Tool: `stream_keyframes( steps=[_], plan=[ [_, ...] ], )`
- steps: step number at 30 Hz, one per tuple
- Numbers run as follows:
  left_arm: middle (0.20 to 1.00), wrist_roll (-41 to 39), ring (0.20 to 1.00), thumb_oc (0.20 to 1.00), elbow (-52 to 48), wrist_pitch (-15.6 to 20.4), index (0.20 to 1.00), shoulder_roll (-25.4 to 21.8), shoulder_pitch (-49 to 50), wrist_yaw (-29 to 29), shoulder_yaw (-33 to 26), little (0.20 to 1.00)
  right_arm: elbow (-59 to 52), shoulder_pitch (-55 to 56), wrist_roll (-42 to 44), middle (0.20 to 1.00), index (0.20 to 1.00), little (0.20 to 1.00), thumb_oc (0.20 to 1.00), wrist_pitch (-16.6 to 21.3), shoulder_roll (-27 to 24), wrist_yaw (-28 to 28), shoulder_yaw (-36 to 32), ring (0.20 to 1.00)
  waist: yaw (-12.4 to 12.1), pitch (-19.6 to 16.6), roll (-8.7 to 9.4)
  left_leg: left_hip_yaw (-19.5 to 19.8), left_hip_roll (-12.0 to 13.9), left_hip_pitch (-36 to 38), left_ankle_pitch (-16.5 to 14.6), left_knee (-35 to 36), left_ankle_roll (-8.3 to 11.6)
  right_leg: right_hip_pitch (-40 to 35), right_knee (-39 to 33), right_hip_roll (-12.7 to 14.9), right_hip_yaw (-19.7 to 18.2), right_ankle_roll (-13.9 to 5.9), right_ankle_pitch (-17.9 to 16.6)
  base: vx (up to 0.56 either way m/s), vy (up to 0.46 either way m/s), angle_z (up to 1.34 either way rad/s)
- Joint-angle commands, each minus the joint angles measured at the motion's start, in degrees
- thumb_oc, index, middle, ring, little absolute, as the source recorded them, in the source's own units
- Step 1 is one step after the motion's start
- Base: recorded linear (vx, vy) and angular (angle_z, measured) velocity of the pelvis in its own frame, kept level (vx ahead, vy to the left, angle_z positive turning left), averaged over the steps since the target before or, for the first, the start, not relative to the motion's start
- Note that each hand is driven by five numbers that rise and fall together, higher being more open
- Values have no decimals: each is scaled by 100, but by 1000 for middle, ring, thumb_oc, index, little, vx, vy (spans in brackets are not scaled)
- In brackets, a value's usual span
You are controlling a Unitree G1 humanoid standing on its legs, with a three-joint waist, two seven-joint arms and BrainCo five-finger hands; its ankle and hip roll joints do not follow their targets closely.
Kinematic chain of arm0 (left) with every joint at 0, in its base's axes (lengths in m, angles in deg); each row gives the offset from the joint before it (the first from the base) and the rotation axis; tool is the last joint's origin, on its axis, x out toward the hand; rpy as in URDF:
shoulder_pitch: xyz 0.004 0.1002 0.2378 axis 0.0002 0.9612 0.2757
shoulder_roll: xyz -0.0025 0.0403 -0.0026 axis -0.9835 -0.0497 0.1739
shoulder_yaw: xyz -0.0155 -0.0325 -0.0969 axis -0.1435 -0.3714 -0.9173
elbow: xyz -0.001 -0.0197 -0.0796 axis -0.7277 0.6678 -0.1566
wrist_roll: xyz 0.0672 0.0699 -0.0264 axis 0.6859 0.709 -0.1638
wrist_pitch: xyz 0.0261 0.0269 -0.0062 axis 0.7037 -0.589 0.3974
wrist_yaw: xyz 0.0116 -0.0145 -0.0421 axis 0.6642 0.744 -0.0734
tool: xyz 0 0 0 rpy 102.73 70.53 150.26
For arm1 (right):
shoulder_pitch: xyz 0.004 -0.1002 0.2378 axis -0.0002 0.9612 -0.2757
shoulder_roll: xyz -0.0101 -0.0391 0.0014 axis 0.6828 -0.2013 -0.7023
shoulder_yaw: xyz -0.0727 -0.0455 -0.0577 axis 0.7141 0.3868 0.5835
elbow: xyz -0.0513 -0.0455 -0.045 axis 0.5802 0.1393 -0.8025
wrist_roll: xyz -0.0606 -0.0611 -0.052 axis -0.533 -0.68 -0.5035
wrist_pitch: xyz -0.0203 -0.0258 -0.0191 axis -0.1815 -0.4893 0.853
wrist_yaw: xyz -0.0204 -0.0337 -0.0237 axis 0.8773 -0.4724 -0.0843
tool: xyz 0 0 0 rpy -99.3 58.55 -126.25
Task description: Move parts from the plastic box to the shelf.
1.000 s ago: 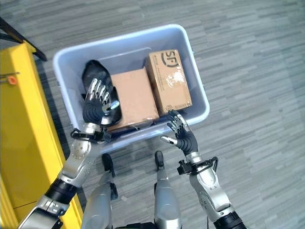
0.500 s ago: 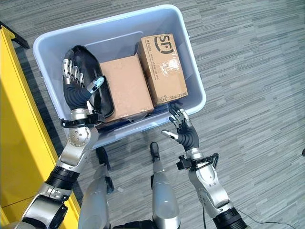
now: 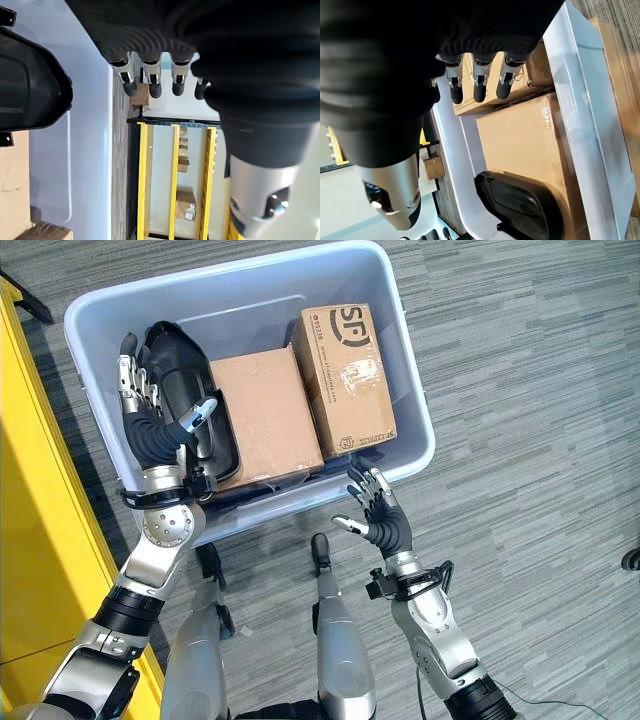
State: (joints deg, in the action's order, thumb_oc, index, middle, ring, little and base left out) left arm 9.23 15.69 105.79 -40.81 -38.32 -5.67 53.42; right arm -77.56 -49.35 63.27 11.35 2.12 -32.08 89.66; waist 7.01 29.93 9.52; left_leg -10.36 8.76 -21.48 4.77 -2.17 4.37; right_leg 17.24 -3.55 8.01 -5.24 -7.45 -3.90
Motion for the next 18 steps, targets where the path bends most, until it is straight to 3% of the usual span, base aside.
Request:
stream_keyframes(
  steps=[1,18],
  plan=[
    [1000,325,1000,1000,80,187,1000,-95,-233,203,-262,1000,-309,-117,-44,1000,1000,1000,1000,396,-293,42,-231,1000,-18,-194,150,332,309,-67,-84,-480,272,254,577,166,91,-105,-166,0,0,0],
    [1000,154,1000,1000,171,200,1000,-107,200,281,-451,1000,-253,-3,0,1000,1000,1000,1000,371,-330,17,-270,1000,-106,-286,74,386,273,-23,-42,-360,248,178,517,179,171,-93,-127,4,1,3]
  ],
)
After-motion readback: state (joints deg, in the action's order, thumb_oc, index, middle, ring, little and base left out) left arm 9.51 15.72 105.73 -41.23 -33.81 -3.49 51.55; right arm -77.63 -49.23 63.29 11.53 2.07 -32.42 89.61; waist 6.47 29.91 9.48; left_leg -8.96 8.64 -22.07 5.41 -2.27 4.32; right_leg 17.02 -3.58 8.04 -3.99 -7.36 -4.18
